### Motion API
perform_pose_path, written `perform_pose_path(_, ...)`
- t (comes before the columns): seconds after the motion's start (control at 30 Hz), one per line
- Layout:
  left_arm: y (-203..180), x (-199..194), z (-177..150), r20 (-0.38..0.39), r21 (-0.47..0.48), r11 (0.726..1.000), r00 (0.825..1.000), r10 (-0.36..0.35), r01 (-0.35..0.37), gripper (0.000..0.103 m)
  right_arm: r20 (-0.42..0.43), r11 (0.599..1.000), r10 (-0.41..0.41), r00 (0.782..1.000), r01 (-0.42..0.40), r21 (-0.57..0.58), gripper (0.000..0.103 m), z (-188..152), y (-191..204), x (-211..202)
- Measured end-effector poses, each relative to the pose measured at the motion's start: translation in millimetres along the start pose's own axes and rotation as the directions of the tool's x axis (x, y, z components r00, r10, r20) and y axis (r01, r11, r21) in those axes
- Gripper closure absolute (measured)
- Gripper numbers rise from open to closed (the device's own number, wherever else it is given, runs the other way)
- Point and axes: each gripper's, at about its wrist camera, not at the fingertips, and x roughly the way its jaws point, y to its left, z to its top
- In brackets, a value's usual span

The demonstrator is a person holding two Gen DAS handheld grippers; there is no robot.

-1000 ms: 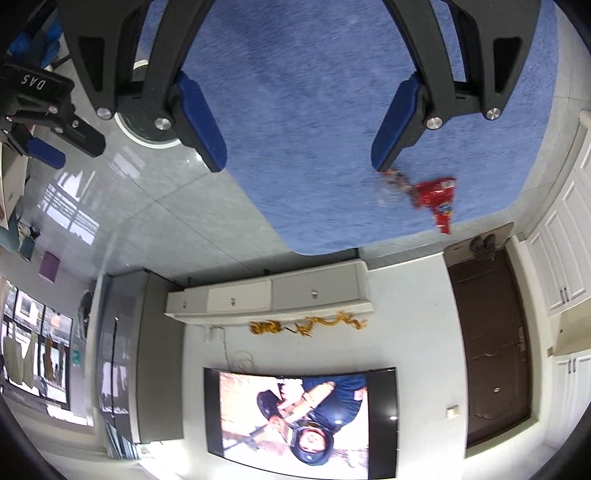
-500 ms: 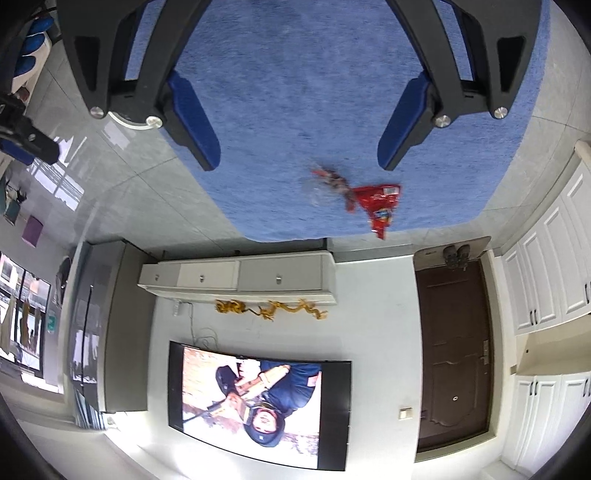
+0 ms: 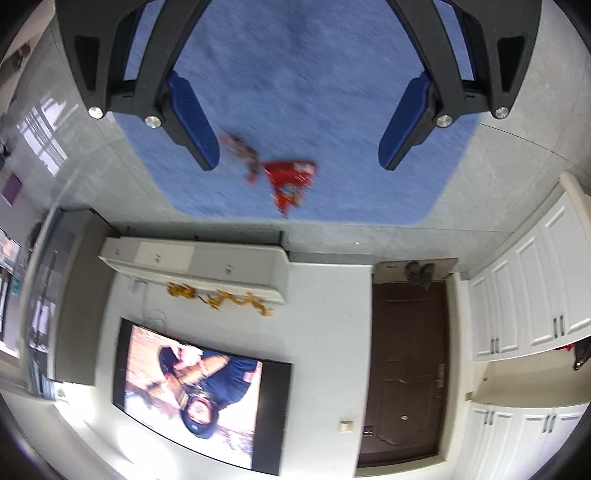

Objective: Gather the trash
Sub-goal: 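Move both open grippers back to the last red bags on the rug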

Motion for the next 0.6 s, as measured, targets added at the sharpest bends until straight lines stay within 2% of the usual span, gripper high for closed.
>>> perform_pose_path(0.2,37,7,40,0.038,-0.002,0.998,0.997,0.065,-0.065,0.015,0.041,0.996,0.067,0.997,-0.064,-0.064,0.0,39,22,17)
perform_pose_path(0.33,55,20,69,0.046,-0.015,0.998,0.997,0.067,-0.066,0.015,0.075,0.99,0.106,0.991,-0.099,-0.097,0.0,65,29,31)
perform_pose_path(0.47,64,58,73,-0.009,-0.051,0.999,1.0,-0.004,0.003,0.015,0.039,0.985,0.16,0.986,-0.157,-0.069,0.0,65,32,74)
perform_pose_path(0.6,52,113,53,-0.094,-0.089,0.993,0.991,-0.091,0.083,0.015,-0.07,0.977,0.201,0.977,-0.205,-0.055,0.0,34,38,138)
